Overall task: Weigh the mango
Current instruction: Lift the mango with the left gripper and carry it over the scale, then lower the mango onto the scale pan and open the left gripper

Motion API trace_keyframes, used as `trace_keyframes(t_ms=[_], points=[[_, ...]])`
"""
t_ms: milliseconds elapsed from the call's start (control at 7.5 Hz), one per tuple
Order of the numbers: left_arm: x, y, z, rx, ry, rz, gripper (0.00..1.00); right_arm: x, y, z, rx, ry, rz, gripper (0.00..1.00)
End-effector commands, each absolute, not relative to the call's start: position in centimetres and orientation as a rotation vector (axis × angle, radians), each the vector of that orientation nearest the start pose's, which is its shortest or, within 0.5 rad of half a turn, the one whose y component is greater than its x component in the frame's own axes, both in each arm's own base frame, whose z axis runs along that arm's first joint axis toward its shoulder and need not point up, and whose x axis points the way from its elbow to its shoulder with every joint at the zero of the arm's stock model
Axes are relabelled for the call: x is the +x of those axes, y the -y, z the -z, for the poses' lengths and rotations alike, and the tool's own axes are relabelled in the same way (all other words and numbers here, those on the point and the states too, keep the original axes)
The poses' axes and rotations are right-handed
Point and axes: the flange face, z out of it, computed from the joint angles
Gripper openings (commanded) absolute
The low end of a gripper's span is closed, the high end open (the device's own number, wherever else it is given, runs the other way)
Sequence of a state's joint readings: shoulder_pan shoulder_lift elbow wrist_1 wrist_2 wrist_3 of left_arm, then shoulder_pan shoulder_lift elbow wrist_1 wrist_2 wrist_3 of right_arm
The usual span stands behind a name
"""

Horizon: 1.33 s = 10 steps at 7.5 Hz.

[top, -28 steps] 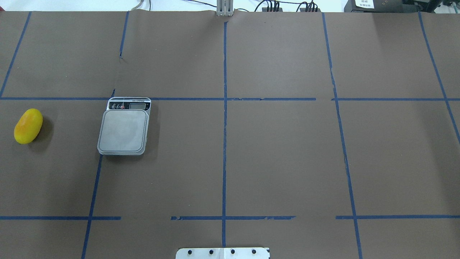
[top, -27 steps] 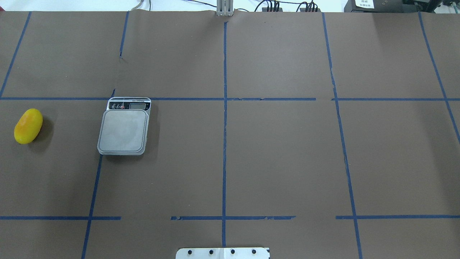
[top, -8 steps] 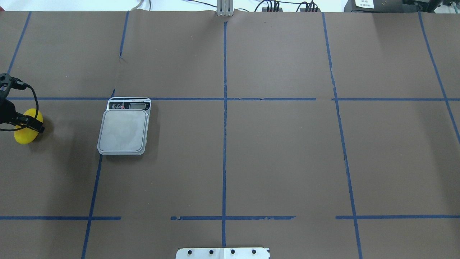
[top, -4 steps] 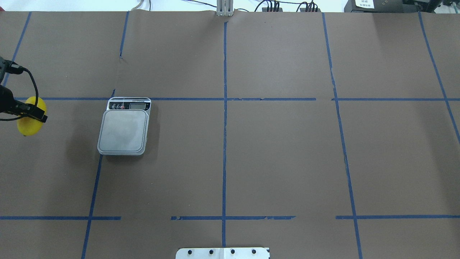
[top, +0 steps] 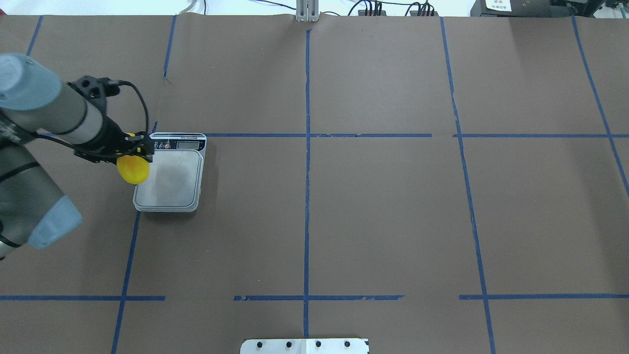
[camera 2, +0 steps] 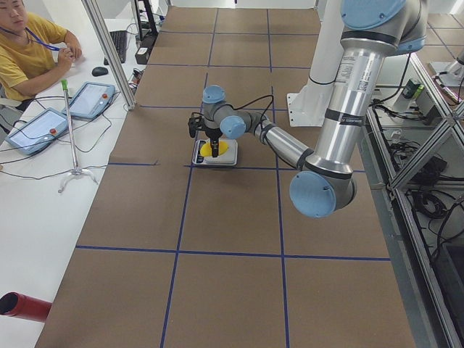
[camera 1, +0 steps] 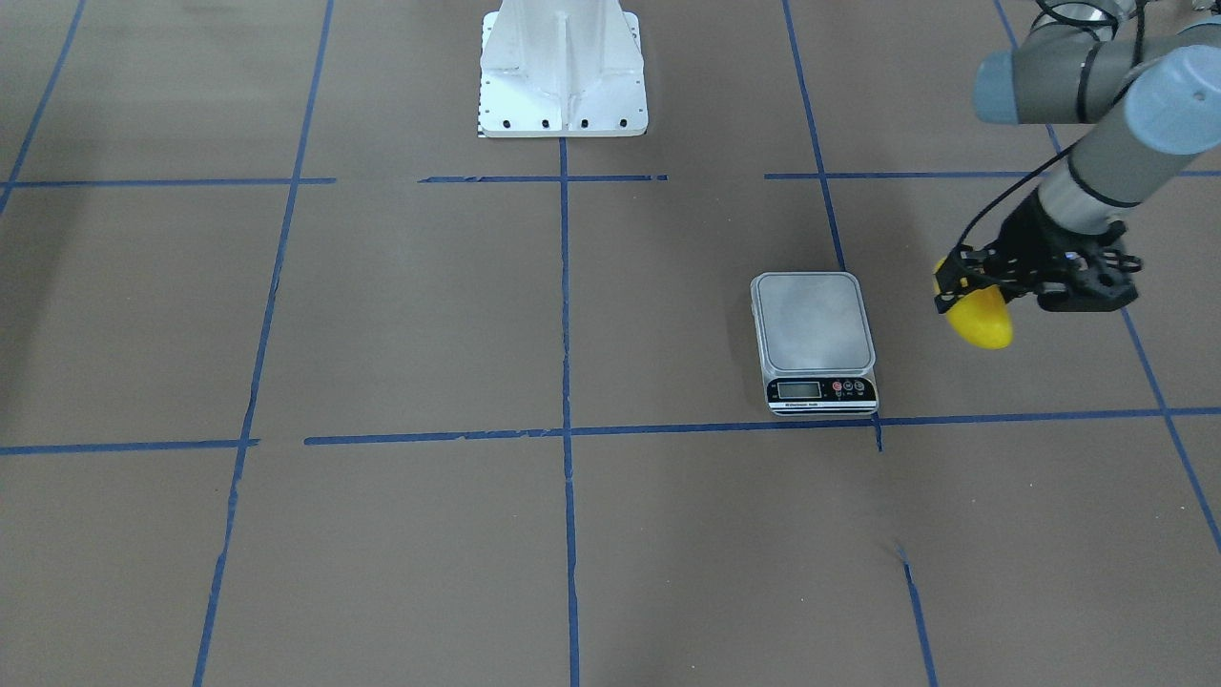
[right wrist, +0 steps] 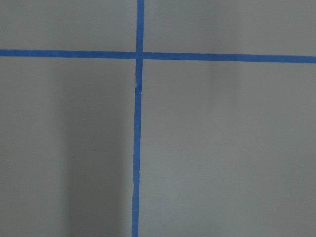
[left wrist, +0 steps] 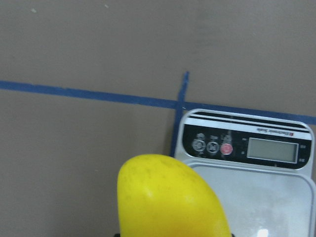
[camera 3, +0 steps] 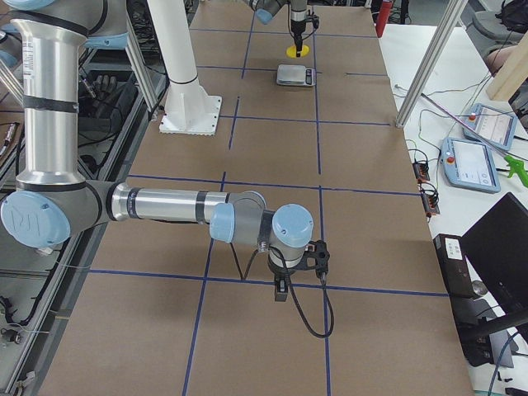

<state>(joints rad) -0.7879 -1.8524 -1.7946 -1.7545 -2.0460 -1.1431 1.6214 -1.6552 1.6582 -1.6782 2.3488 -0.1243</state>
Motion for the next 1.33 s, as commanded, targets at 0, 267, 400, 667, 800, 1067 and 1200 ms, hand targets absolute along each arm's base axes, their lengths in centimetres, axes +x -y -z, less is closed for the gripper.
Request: trace_keyframes(t_ms=[0, 267, 400, 667, 800, 1067, 1200], points=[[39.1, 47.6, -38.8, -0.013, -0.775, 0.197, 0.00, 8.6, 44.4, -66.6, -0.031, 0.783, 0.029, 1.00], [39.7, 47.9, -39.0, -0.016, -0.773, 0.185, 0.04, 8.6, 44.4, -66.6, -0.031, 0.783, 0.029, 1.00], [40.0, 47.9, -38.8, -0.014, -0.776, 0.178, 0.34, 8.6, 44.4, -66.6, -0.031, 0.784, 0.029, 1.00], [40.0, 47.9, -37.0, 0.001, -0.803, 0.180, 1.00, 8.6, 44.4, -66.6, -0.031, 0.783, 0.029, 1.00], [39.6, 48.1, -36.8, 0.007, -0.807, 0.182, 1.00, 8.6, 44.4, -66.6, -0.031, 0.783, 0.029, 1.00], [36.4, 49.1, -34.8, 0.061, -0.837, 0.201, 1.00, 8.6, 44.4, -66.6, -0.031, 0.783, 0.029, 1.00], [33.2, 49.6, -34.3, 0.117, -0.844, 0.173, 1.00, 8.6, 44.4, -66.6, -0.031, 0.783, 0.029, 1.00]])
